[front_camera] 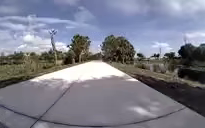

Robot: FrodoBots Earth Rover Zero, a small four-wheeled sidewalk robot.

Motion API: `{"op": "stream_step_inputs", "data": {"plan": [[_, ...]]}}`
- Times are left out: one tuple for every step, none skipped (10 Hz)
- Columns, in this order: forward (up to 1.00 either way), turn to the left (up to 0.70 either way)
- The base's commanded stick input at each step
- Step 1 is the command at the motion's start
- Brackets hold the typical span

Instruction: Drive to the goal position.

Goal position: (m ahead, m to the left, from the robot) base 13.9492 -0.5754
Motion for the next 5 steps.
{"op": "stream_step_inputs", "data": {"plan": [[0.85,0.0],[0.85,0.0],[0.85,0.0],[0.85,0.0],[0.85,0.0]]}}
